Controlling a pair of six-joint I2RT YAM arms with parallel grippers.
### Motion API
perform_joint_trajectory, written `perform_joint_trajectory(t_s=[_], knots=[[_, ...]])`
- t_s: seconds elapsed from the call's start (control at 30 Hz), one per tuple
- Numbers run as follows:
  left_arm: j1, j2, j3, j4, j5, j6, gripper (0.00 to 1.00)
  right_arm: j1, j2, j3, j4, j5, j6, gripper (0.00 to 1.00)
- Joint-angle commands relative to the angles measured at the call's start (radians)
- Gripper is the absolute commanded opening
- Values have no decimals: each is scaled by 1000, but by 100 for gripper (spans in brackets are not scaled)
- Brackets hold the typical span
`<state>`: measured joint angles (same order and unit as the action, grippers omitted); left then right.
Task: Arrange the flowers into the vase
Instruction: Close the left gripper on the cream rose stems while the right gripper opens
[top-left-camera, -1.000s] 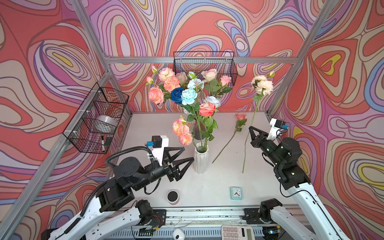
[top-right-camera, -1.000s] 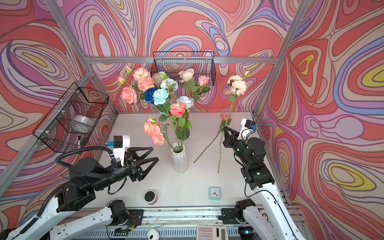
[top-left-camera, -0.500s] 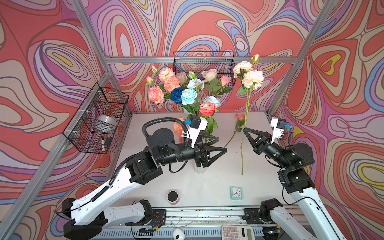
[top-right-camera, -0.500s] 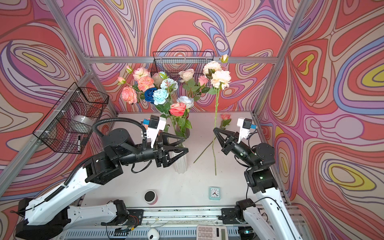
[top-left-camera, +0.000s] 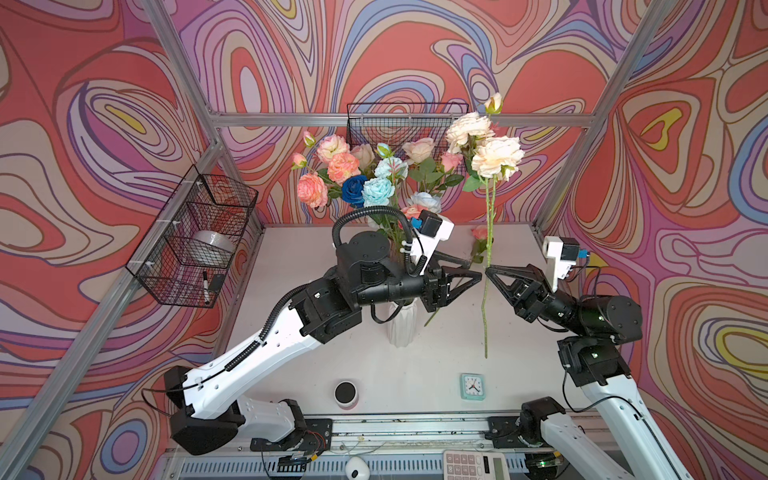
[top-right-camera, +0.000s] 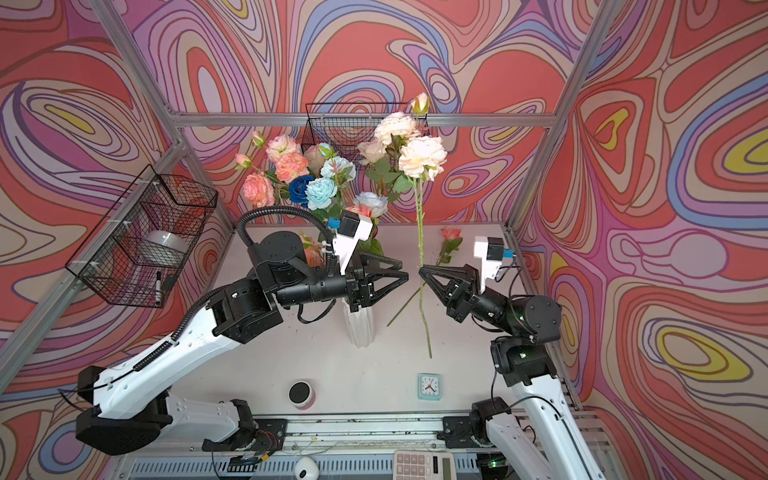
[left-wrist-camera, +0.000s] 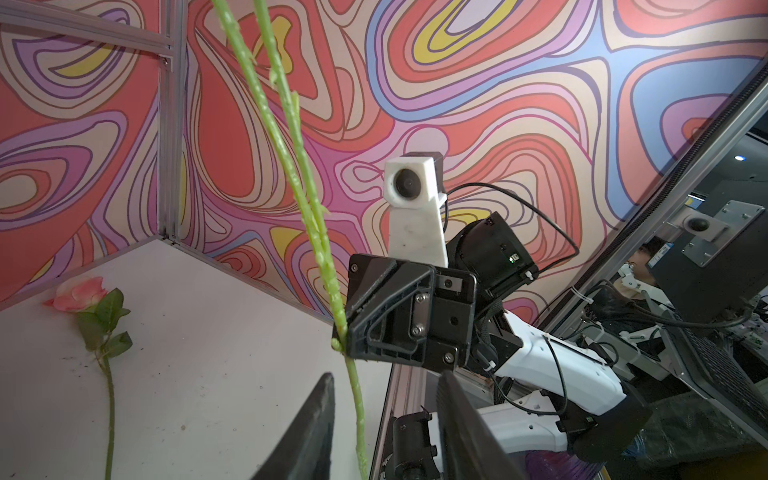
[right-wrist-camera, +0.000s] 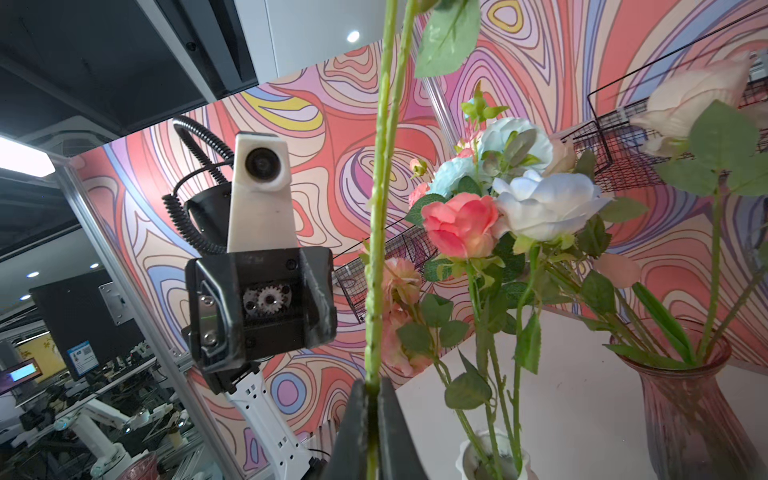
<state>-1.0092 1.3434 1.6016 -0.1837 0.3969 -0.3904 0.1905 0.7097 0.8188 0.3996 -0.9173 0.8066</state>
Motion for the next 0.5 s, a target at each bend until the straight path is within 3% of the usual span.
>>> perform_joint_trajectory(t_s=[0.0,0.47], knots=[[-4,25,43,-5,14,22,41,-2,-4,-5,72,-67,35,0],[-6,74,77,20,46,14,33,10,10,-17,81,-156,37,0]])
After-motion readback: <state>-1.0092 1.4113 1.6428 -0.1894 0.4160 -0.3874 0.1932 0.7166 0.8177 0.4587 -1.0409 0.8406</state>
